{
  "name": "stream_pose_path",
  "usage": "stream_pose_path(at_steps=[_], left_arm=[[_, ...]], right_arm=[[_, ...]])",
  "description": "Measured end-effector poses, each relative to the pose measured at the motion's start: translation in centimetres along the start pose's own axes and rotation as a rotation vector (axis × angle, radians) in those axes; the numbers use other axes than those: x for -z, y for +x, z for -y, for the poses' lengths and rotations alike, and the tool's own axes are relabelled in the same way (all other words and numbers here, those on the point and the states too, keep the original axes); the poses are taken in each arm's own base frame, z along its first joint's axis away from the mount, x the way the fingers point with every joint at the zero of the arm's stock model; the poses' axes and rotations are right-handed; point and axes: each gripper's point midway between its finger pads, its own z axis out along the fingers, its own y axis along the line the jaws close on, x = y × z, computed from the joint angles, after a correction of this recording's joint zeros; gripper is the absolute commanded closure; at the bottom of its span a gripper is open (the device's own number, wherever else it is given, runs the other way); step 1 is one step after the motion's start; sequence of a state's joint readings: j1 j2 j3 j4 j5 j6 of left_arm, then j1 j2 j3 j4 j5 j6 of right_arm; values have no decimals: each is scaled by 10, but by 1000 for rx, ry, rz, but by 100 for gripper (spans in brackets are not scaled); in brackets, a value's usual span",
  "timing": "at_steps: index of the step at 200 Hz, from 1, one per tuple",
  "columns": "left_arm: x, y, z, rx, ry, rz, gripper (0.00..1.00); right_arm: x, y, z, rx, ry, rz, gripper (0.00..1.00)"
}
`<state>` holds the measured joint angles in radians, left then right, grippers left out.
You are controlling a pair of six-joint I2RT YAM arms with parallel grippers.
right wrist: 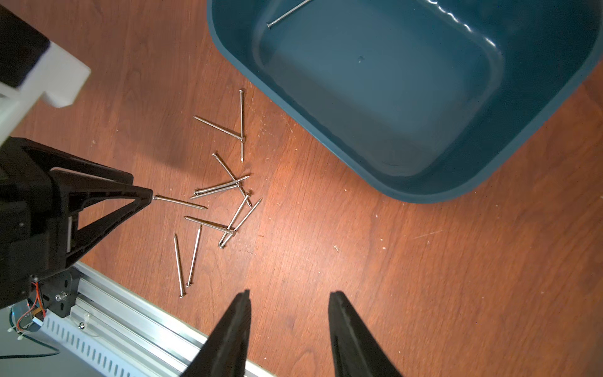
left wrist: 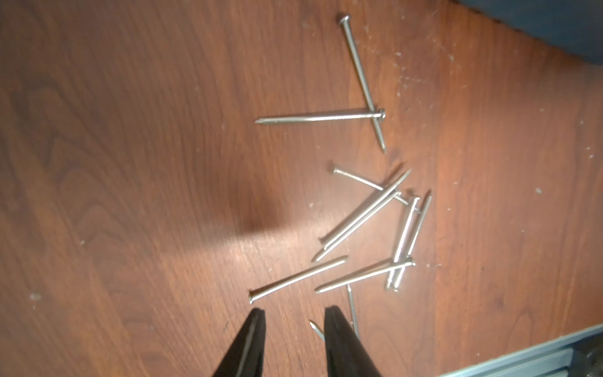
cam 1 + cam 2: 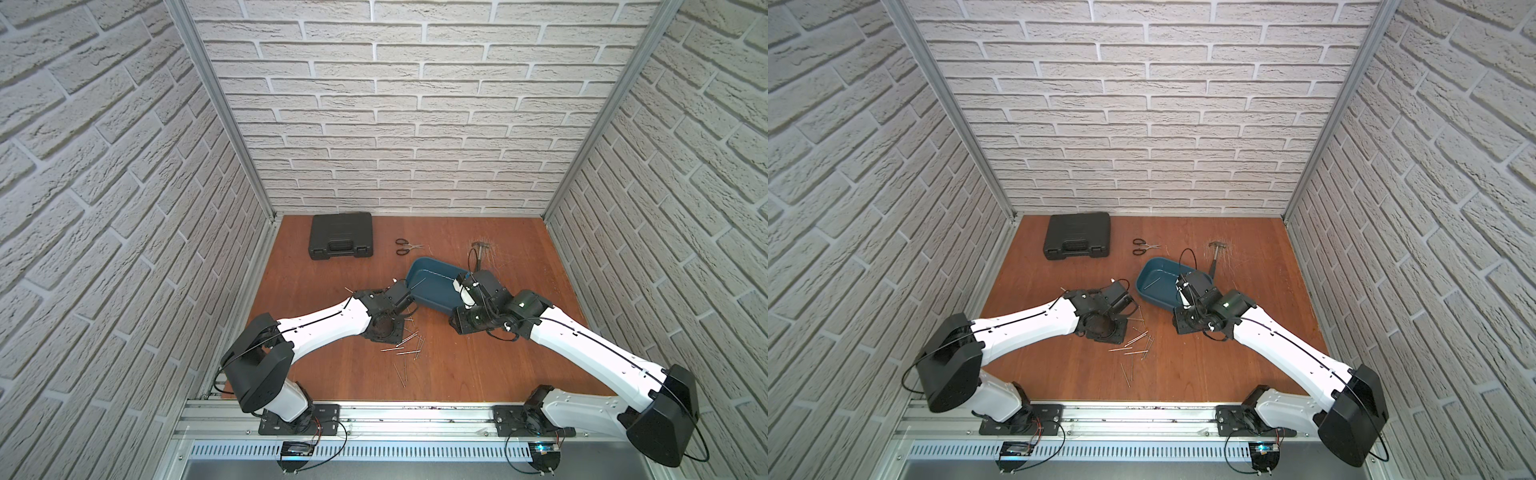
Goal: Put the nails on the desktop into the storage box
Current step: Pick up the nail from the center of the board.
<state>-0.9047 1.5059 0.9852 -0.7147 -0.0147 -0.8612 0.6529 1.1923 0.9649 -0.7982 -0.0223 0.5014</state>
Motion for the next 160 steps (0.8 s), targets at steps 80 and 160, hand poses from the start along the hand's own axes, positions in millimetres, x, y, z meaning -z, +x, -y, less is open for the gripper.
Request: stream_pose_path(at_steps=[80, 160], left_arm=[[1, 31, -10, 33, -26, -9, 65], [-6, 39, -13, -102, -27, -12, 64]], right_arm=[[-10, 21, -8, 18, -3, -31, 57], [-5, 19, -12, 12, -7, -1, 57]])
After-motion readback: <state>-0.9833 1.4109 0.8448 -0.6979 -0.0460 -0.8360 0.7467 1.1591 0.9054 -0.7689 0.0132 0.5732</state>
